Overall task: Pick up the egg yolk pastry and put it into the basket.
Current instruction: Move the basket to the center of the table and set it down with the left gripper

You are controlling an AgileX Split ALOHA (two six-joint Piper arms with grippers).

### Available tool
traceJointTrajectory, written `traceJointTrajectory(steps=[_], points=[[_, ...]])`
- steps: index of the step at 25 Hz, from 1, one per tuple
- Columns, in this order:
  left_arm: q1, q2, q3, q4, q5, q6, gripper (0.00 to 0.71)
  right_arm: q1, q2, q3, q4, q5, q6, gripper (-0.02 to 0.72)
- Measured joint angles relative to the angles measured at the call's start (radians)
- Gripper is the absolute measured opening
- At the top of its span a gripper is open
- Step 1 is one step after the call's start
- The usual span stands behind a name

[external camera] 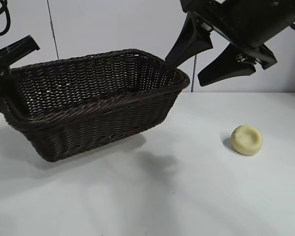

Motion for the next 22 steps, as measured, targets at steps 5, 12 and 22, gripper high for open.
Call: traceJointTrajectory(steps=[5, 12, 22], points=[[0.007, 0.021, -0.081, 0.007, 0.087, 0.147, 0.097, 0.000, 0.000, 0.000, 0.000, 0.004, 0.000, 0.495], [0.007, 0.173, -0.306, 0.009, 0.263, 0.280, 0.097, 0.000, 0.000, 0.000, -0.001, 0.004, 0.000, 0.495], [-0.007, 0.280, -0.387, 0.014, 0.311, 0.396, 0.097, 0.000, 0.000, 0.000, -0.003, 0.004, 0.000, 0.495]])
